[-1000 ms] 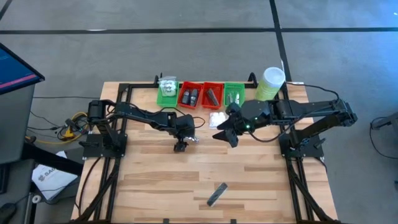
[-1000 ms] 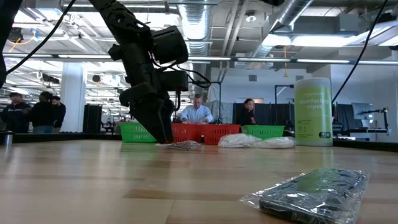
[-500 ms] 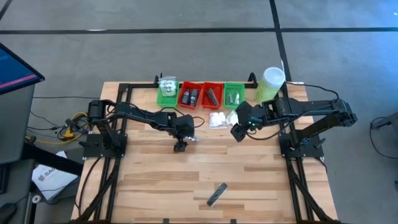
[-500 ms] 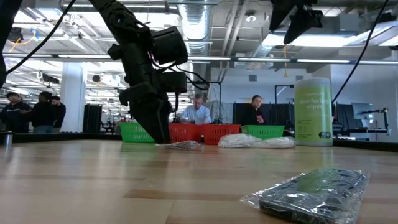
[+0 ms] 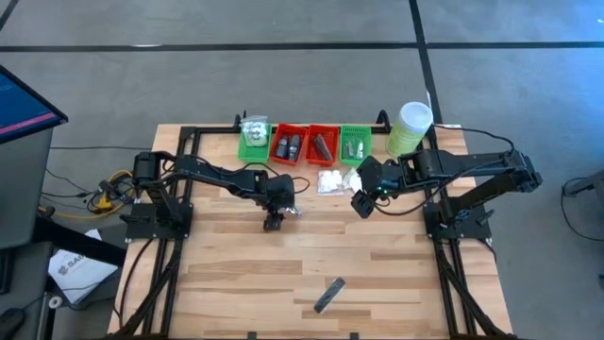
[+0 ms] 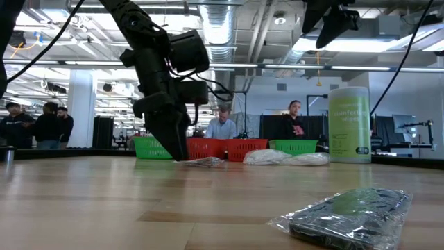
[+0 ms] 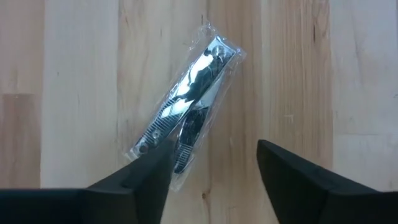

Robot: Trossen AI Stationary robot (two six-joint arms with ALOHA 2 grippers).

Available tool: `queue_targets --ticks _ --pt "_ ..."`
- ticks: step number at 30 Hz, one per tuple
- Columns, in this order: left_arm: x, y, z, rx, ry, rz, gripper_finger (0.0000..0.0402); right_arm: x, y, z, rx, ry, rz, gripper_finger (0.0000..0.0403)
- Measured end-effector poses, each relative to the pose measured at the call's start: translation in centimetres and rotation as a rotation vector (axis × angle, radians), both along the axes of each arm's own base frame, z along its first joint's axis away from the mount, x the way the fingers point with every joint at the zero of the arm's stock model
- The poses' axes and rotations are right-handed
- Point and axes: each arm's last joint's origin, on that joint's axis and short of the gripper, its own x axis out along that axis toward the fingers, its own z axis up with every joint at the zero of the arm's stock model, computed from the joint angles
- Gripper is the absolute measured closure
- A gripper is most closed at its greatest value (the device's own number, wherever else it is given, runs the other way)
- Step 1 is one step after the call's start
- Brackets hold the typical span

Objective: Pick & Place Travel size toiletries
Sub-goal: Put the nail cutter into the right green basket

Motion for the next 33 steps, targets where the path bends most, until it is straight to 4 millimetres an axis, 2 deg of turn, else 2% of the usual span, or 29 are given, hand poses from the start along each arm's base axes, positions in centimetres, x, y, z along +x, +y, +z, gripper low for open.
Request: queue_targets --ticks 7,13,17,19,23,26,33 --pt "-0.1 -0.7 0.3 0.006 0.007 -0.028 0.0242 0.0 0.0 0.0 -0.003 0.002 0.006 0.0122" --pt "-0.2 -1.7 2.1 0.139 -0.054 -0.108 0.0252 0.5 -1.2 0.2 -0.023 -0.021 0.084 0.0122" --pt "0.1 -1.5 2.9 0.185 -0.114 -0.160 0.0233 1.4 -1.9 0.7 0.003 -0.099 0.313 0.0122" --pt "0.0 -1.3 3.1 0.185 -0.120 -0.166 0.0219 1.6 -2.0 0.8 0.034 -0.129 0.356 0.0122" --pt "0.0 -1.0 2.4 0.169 -0.099 -0.165 0.0184 1.5 -1.7 1.0 0.041 -0.143 0.323 0.0122" --pt "0.0 -1.0 2.1 0.167 -0.090 -0.166 0.0157 1.9 -1.0 1.0 -0.007 -0.228 0.276 0.0122" --pt "0.3 -0.7 1.2 0.179 -0.080 -0.159 0.0116 2.8 0.8 -0.4 0.053 -0.617 0.244 0.0122"
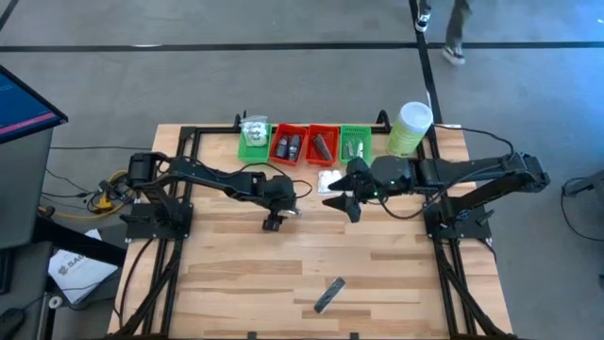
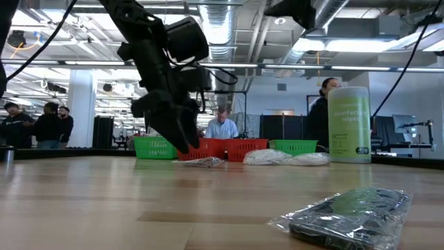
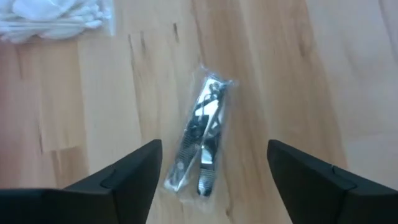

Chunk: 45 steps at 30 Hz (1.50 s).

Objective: Pick & Place Travel size toiletries
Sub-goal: Put the nail cutter into the right green basket

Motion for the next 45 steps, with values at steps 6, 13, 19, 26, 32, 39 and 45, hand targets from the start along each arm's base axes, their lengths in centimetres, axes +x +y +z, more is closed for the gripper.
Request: queue_targets --ticks 6,13,19,26,32,39,45 --pt "0.3 0.0 -1.3 -0.009 0.031 -0.004 0.0111 0.3 0.8 0.1 0.114 -0.184 0.023 0.0122" --pt "0.4 -0.2 -2.3 -0.037 0.070 -0.009 0.0111 0.4 1.5 1.2 0.132 -0.289 0.059 0.0122" --pt "0.2 -0.1 -2.1 -0.014 0.077 0.010 0.0137 0.4 1.6 1.2 0.151 -0.288 0.062 0.0122" --pt "0.0 -0.9 -2.1 -0.022 0.094 0.041 0.0222 0.4 1.6 1.2 0.151 -0.288 0.061 0.0122" --pt "0.0 -1.9 -2.1 -0.019 0.099 0.032 0.0309 0.4 1.6 1.2 0.151 -0.288 0.060 0.0122" --pt "-0.3 -2.1 -1.2 -0.065 0.078 0.114 0.0387 0.4 1.6 1.2 0.151 -0.287 0.060 0.0122" --pt "-0.9 -1.2 2.5 -0.117 -0.060 0.205 0.0401 0.4 1.6 1.2 0.151 -0.288 0.060 0.0122"
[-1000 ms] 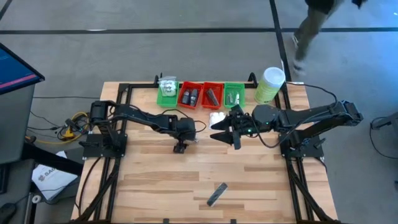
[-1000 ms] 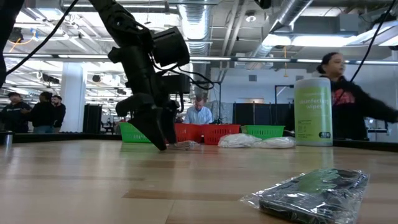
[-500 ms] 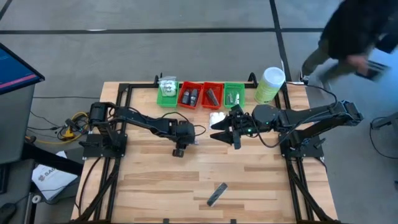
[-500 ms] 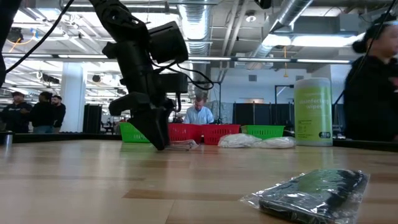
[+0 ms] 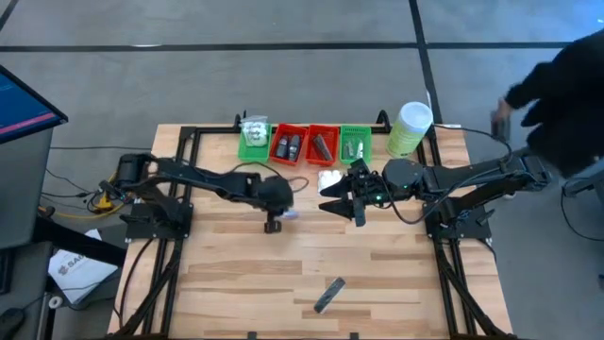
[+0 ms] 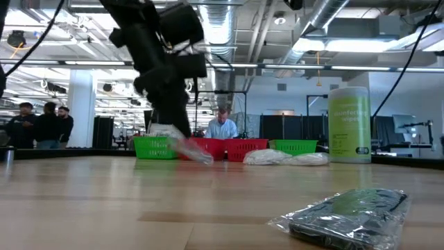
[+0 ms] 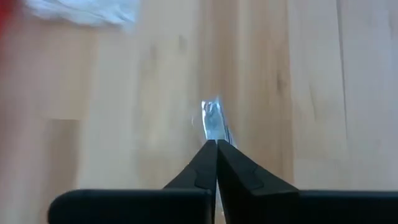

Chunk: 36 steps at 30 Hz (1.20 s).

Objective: Pick & Place Travel size toiletries
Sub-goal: Put the nail cutter into the right green basket

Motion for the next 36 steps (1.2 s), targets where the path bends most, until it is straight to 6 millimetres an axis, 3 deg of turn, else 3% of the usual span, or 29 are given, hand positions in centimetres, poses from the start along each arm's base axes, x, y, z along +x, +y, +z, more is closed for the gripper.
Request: queue_targets --ticks 8,13,26,30,36 --pt "-1.3 2.7 3.4 -0.017 -0.128 0.131 0.0401 0.0 -0.3 0.0 0.000 -0.001 -0.013 0.0122" --pt "-1.5 3.4 3.7 -0.014 -0.137 0.156 0.0401 0.1 -0.5 0.0 0.000 -0.003 -0.019 0.0122" --pt "-1.3 2.9 3.8 -0.037 -0.146 0.126 0.0393 0.1 -0.5 0.0 0.000 -0.004 -0.019 0.0122" --pt "-1.3 3.0 3.8 -0.042 -0.148 0.133 0.0346 0.1 -0.5 0.0 0.001 -0.004 -0.019 0.0122" --pt "-1.6 2.9 3.2 -0.058 -0.138 0.155 0.0231 0.1 -0.5 0.0 0.001 -0.004 -0.019 0.0122"
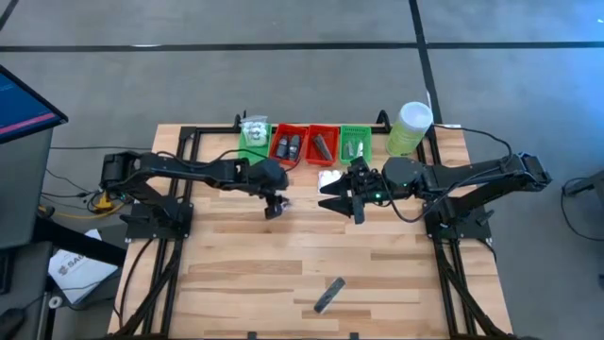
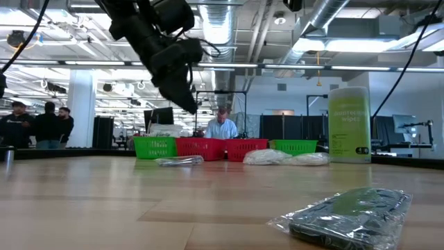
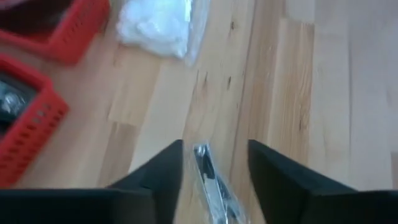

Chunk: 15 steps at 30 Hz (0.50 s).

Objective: Pick & Place Travel size toiletries
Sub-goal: Put the nail cutter into the right green basket

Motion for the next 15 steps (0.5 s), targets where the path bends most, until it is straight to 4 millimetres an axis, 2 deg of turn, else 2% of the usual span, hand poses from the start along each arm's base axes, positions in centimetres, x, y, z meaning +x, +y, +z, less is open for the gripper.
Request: queue_targets --ticks 4,7,10,15 --pt "-0.3 -0.4 -0.8 0.010 0.008 -0.011 0.0167 0.0 0.0 0.0 0.007 0.001 -0.001 0.0122" --pt "0.0 -0.7 -0.9 0.021 -0.035 -0.010 0.0135 0.0 0.0 0.0 0.011 0.000 -0.001 0.0122" --pt "0.4 -0.8 -1.3 -0.010 -0.066 0.047 0.0115 0.0 0.0 0.0 0.017 0.001 -0.002 0.0122" --pt "1.2 -1.7 -4.6 0.010 0.053 0.094 0.0104 0.0 0.0 0.0 0.021 0.001 -0.003 0.0122"
